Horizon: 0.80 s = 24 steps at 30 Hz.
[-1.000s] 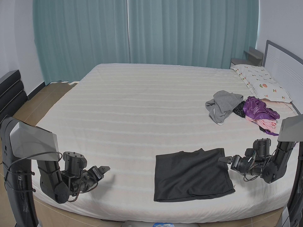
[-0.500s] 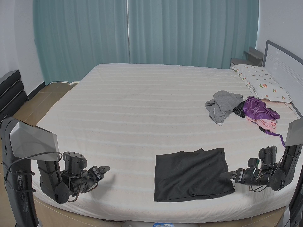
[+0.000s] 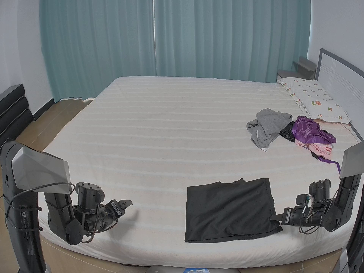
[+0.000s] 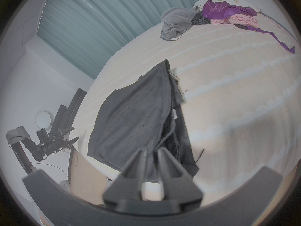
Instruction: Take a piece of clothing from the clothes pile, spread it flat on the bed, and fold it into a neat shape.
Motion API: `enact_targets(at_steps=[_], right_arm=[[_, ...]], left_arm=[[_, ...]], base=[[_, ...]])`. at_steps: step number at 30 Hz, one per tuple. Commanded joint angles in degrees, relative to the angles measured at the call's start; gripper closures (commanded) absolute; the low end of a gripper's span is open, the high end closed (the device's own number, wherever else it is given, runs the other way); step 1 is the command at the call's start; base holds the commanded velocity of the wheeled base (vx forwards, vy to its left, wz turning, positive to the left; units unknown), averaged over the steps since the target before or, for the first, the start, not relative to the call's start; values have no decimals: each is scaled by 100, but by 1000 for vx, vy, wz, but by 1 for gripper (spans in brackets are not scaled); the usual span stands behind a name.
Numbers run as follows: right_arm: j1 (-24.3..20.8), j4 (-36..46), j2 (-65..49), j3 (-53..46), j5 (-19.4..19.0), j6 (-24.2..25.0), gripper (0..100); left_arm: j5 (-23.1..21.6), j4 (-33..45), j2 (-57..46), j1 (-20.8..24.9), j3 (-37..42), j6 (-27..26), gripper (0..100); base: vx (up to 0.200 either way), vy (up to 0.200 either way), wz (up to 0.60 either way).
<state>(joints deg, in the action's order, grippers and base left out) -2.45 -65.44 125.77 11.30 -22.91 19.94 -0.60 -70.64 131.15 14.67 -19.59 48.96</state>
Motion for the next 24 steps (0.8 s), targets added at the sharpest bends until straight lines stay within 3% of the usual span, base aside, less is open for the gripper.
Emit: enact_targets(at_steps=[1,11,18,24], right_arm=[[60,5,0,-40,32,-70,100],[280,58,-290,-225,76,-491,100],[500,269,-264,-286,76,-1045,100],[570,295,-246,-295,76,-1186,100]], left_arm=[[-2,-2,7,1,-1,0,0],[-2,-2,7,1,-1,0,0],[-2,-2,7,1,-1,9,0],[-2,-2,7,1,-1,9,0]], base=[[0,0,0],[0,0,0],[0,0,0],[0,0,0]])
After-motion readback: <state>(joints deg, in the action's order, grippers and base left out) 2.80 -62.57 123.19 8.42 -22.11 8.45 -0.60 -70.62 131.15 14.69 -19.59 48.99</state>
